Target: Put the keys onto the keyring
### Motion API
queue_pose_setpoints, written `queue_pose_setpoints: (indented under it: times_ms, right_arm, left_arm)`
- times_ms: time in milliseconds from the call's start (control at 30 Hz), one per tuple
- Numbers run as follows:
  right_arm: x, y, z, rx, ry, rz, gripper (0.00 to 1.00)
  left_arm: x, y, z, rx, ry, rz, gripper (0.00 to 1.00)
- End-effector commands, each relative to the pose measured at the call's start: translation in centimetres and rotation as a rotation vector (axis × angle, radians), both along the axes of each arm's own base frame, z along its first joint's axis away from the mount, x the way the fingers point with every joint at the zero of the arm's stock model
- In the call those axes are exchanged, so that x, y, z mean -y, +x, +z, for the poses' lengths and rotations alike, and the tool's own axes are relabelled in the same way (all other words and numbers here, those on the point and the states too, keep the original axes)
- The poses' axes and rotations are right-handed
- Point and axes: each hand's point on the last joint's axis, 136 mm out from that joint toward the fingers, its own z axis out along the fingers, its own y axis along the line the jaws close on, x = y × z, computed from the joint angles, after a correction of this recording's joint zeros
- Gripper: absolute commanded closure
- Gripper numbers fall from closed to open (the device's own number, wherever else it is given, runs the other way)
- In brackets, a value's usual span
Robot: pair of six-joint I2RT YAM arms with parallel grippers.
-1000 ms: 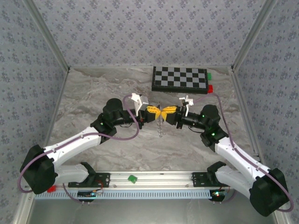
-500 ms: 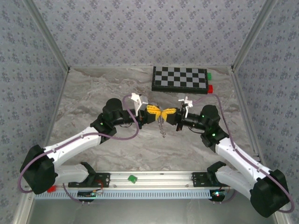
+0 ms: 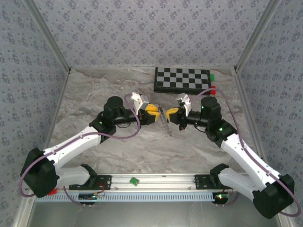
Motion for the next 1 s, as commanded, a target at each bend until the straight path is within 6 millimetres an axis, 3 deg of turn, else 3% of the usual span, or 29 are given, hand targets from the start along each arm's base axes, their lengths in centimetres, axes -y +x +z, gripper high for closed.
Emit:
queue_pose_setpoints:
  times_ms: [0, 500, 967]
  right_arm:
    - [0.3, -0.3, -1.7, -0.019, -0.165, 0.0, 1.0]
    - [-0.8, -0.2, -1.8, 0.041, -0.363, 0.013, 1.0]
    - [-0.6, 0.1, -1.5, 0.074, -0.368, -0.004, 1.0]
  left_arm:
    - [-0.1, 0.1, 1.5, 0.026, -0.01, -0.018, 0.67]
    - [0.7, 0.6, -0.1, -0.09, -0.004, -0.067, 0.68]
    - [1.2, 0.1, -1.1, -0.159, -0.005, -0.141, 0.68]
